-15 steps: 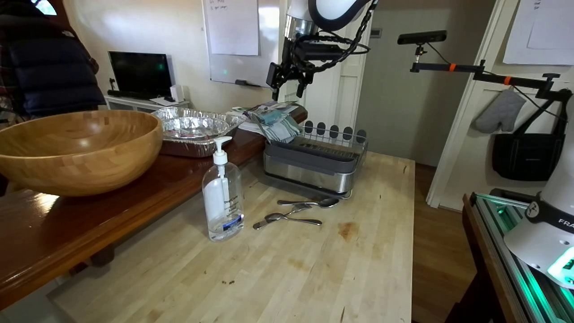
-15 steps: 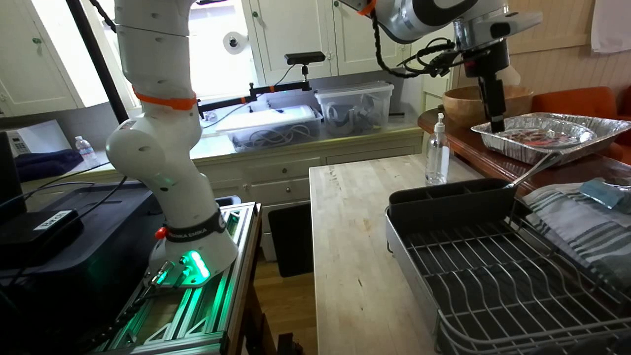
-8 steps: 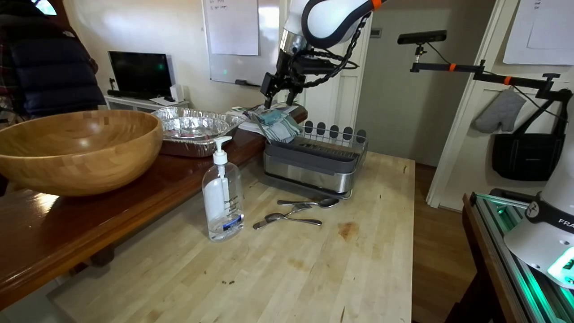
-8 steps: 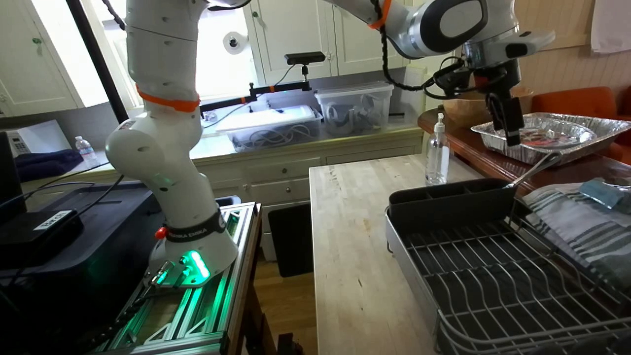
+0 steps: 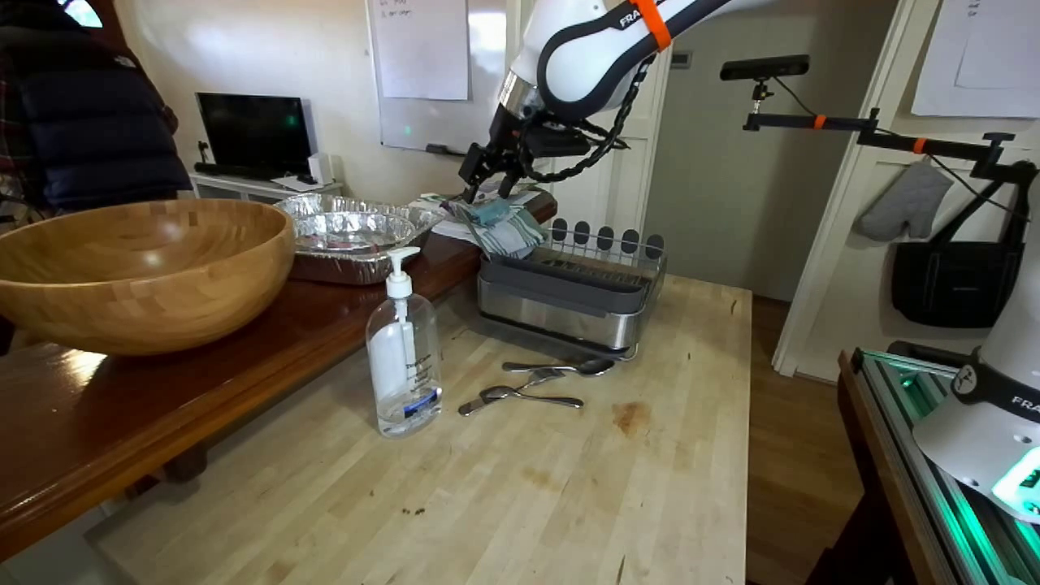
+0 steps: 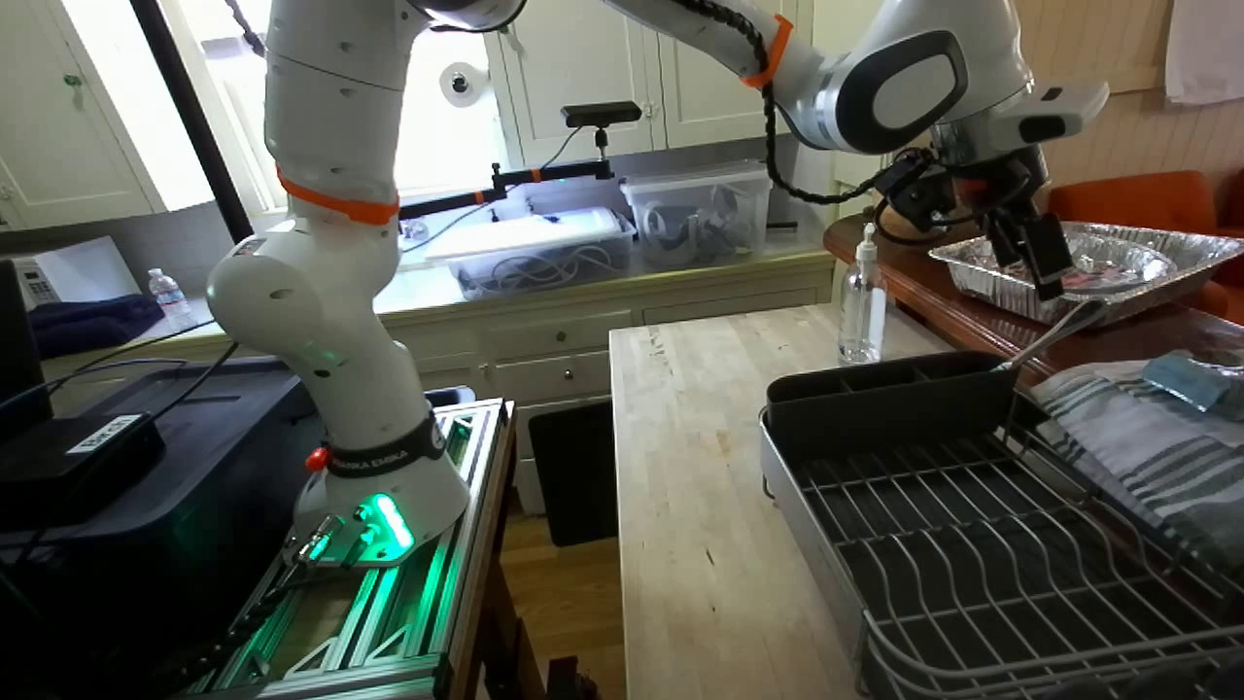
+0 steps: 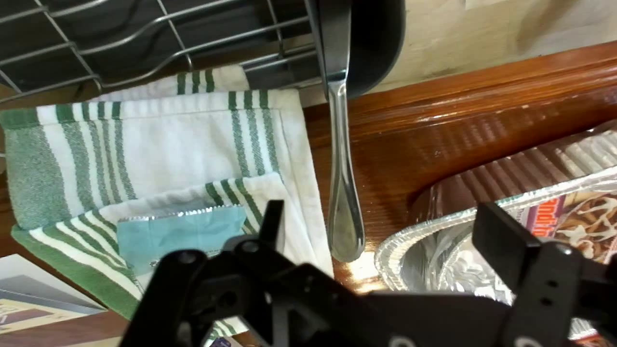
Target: Remove the silver knife from the dishrack.
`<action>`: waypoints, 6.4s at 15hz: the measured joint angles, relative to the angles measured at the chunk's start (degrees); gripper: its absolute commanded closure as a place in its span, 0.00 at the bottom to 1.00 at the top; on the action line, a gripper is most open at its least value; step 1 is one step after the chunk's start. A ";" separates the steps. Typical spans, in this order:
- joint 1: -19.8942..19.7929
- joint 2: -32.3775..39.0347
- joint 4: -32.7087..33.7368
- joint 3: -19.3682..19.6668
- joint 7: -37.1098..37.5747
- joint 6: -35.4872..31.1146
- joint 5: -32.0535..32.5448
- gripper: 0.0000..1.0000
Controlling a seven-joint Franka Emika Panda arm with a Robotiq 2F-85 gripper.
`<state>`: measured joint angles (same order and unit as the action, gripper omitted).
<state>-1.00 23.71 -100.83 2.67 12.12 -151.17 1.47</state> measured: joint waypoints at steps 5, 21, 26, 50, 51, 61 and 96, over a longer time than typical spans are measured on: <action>0.05 2.56 0.35 0.38 -1.33 -2.29 0.05 0.00; 1.61 8.62 3.18 2.49 -0.80 -10.09 0.05 0.55; 1.82 9.85 4.28 2.50 -0.80 -10.09 0.05 0.92; 3.43 -1.18 -1.94 2.89 -0.84 -10.69 0.61 0.95; 3.70 -2.34 -2.84 3.00 -0.84 -10.69 0.96 0.95; 7.84 -12.96 -11.30 3.66 1.31 -10.69 8.54 0.95; 7.39 -21.18 -17.71 -4.10 -0.35 23.60 3.22 0.00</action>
<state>6.38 2.53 -118.54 -1.43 11.78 -127.58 4.68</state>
